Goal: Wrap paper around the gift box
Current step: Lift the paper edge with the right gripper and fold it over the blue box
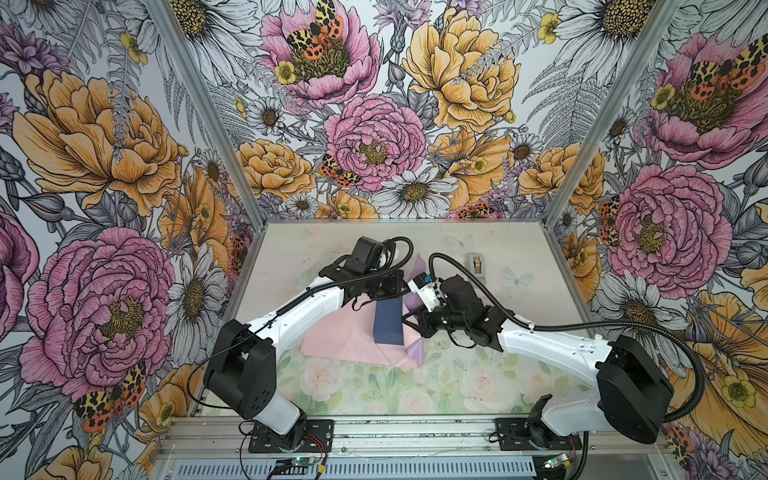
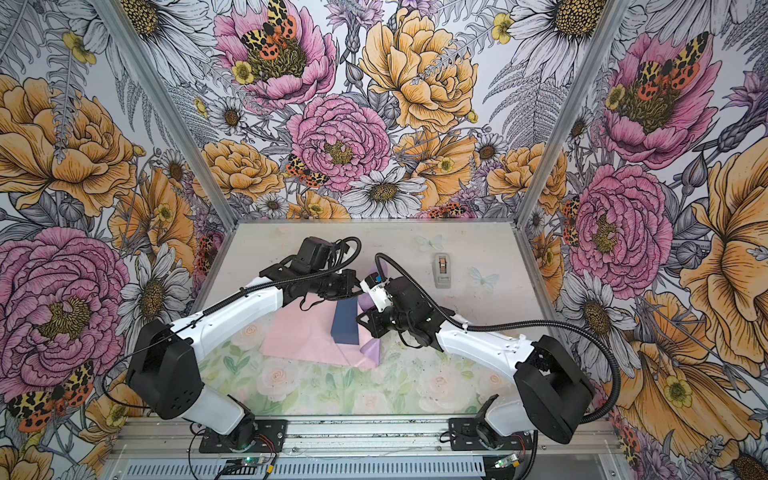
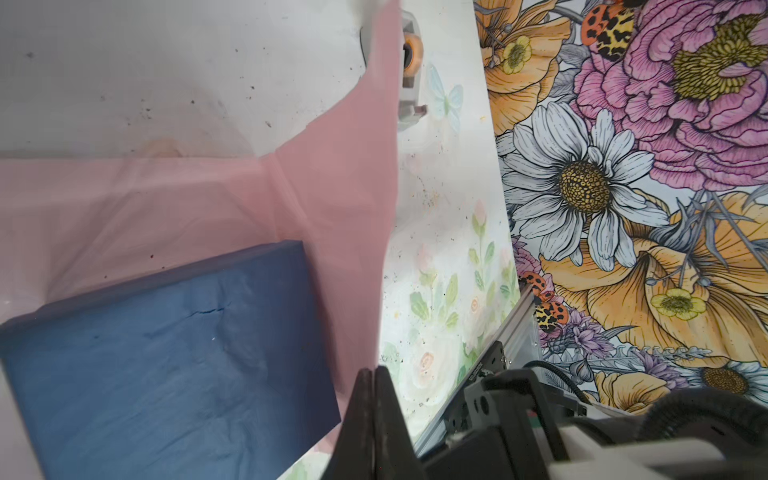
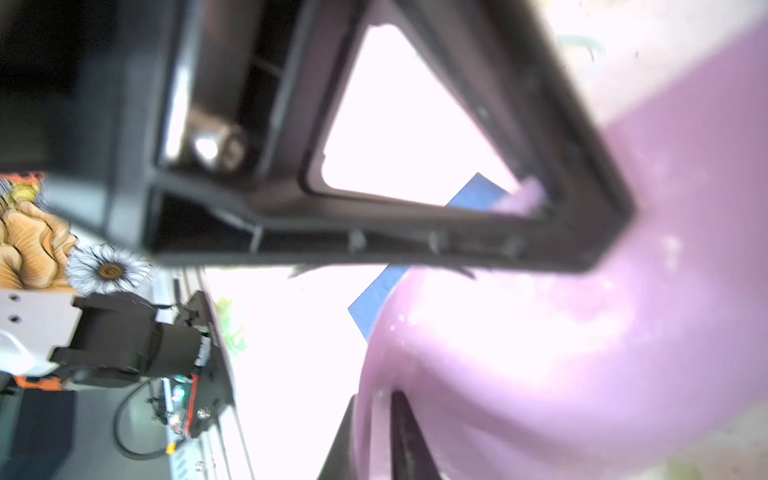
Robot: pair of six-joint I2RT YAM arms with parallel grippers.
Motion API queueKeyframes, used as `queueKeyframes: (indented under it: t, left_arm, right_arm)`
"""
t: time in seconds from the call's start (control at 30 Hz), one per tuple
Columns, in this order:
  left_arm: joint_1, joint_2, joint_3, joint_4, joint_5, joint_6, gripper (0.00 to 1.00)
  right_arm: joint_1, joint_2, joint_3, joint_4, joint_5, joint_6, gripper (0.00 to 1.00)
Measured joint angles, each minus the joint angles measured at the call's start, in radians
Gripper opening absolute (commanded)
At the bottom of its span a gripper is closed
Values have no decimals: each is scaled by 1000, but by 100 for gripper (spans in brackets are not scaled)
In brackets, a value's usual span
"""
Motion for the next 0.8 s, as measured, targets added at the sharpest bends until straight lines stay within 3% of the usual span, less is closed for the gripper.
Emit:
queueKeyframes:
  t: [0.1,0.4,0.5,0.8]
  left_arm:
    - [35,-5,-11,-16,0,12,0]
    - [89,-29,-63,-74,-3,47,0]
    - [101,-33,-74,-95,-8,66,0]
    - [132,-46,-130,-119,-41,100,0]
  right_arm:
    - [0,-24,0,-6,22,14,49]
    - [-64,-157,-42,-19,150,158,59]
    - [-74,-131,-37,-56,198,209,64]
    - [-59,86,75,-167,256,306,66]
